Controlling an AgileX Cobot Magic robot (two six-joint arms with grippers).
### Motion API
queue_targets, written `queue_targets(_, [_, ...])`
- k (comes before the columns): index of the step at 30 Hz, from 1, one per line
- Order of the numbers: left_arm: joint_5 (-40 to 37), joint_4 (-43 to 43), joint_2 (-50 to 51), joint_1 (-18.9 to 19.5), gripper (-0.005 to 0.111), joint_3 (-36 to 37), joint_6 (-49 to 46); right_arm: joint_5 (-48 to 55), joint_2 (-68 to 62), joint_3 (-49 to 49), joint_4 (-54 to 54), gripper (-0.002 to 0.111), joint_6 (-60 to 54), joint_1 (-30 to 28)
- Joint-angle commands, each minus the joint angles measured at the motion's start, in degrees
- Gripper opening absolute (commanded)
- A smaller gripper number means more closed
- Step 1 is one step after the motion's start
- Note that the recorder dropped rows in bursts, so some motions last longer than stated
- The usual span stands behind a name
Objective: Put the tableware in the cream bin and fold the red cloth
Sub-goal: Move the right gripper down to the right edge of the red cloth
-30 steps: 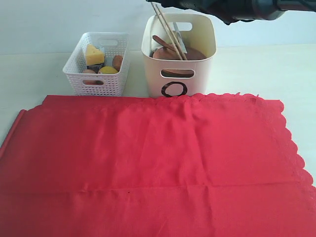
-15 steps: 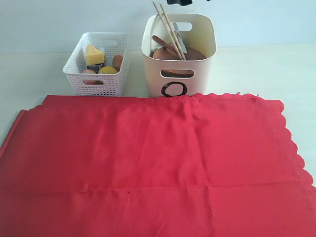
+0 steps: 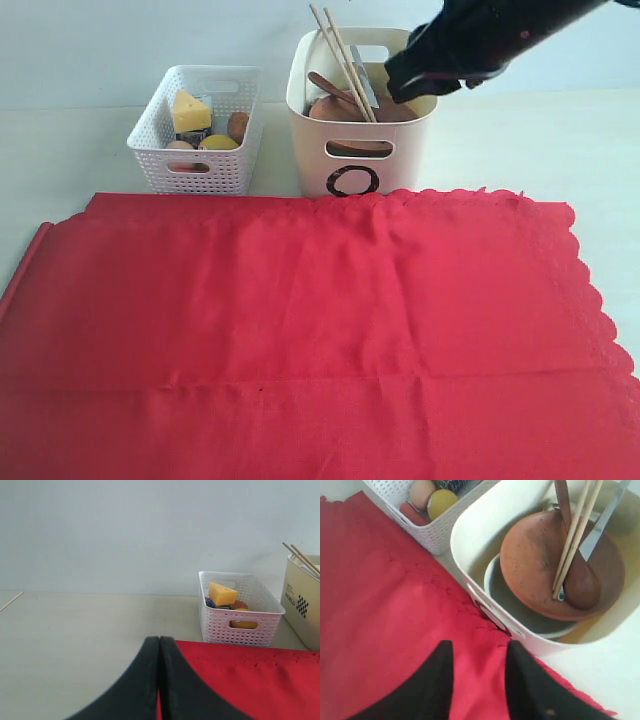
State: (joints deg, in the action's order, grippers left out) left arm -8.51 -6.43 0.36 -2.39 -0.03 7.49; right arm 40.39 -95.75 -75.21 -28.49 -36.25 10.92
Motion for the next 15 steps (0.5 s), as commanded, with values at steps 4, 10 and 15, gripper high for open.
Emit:
queue_targets(4, [0.26,0.06,-0.36,0.12,0.001,0.03,0.11,-16.85,5.56,17.98,-15.21,0.0,-10.28,-0.29])
queue_targets(10, [0.26,0.06,-0.36,0.12,0.001,0.03,0.11,-17.54,7.44,30.64,-49.85,0.0,-41.25,-0.29])
queue_targets(15, [0.26,0.06,-0.36,0.12,0.001,0.03,0.11,-7.59,7.16,40.68,-71.46,0.0,-69.25,-0.29])
